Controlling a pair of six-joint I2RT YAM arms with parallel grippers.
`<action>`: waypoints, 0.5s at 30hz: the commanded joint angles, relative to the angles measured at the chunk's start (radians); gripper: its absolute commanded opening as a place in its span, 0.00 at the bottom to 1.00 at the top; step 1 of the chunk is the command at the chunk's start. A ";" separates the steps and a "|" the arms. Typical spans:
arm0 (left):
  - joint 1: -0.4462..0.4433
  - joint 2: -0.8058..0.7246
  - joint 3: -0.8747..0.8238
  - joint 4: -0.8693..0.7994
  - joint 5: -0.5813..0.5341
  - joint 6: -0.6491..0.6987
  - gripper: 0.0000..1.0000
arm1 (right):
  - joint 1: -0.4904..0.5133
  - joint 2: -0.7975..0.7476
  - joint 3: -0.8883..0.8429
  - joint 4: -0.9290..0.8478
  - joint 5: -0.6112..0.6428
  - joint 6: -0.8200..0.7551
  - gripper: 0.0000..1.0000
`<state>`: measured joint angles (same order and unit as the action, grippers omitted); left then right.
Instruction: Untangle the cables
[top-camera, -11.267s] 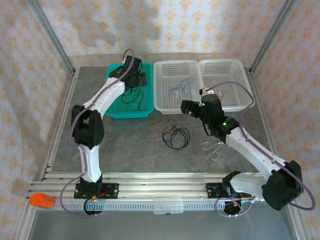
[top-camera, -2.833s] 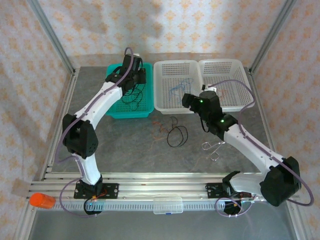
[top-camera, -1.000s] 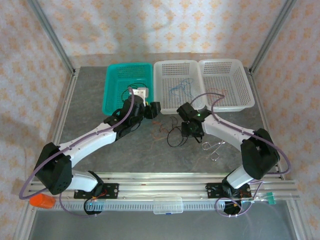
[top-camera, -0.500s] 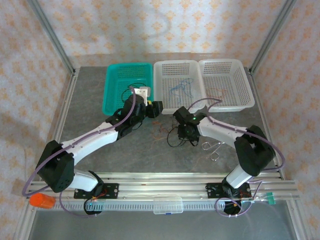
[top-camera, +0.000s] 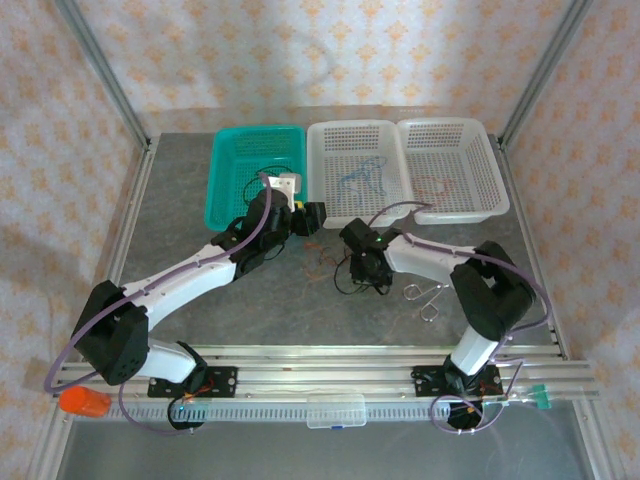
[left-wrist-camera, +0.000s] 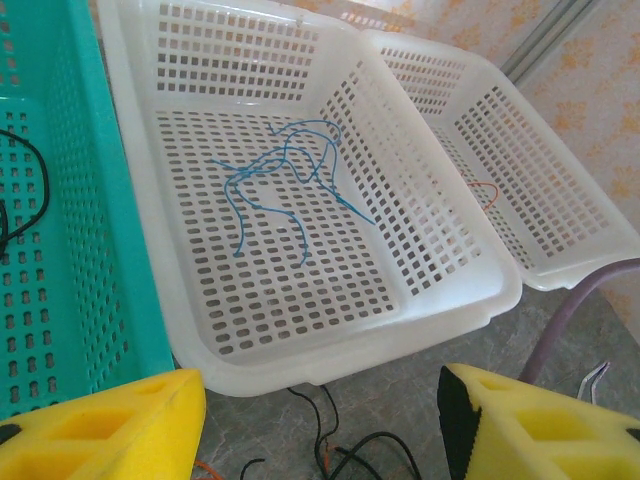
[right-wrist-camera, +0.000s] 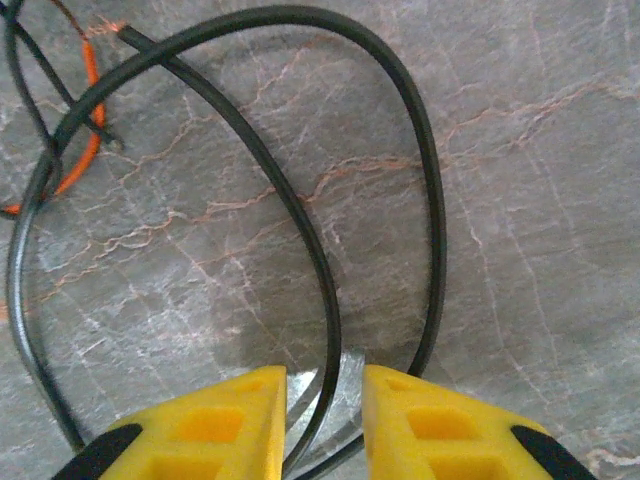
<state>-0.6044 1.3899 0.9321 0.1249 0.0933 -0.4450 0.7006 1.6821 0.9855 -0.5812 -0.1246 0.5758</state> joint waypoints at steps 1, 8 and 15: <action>-0.003 -0.028 0.005 0.029 -0.003 0.014 0.64 | 0.003 0.013 0.004 0.006 0.019 0.001 0.28; -0.003 -0.026 0.014 0.021 -0.014 0.019 0.64 | 0.003 0.036 -0.005 -0.008 0.024 -0.011 0.27; -0.004 -0.001 0.045 0.006 0.002 0.031 0.63 | 0.005 0.016 -0.008 -0.023 0.037 -0.030 0.12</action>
<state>-0.6044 1.3899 0.9352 0.1242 0.0937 -0.4416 0.7006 1.7008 0.9852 -0.5877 -0.1123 0.5514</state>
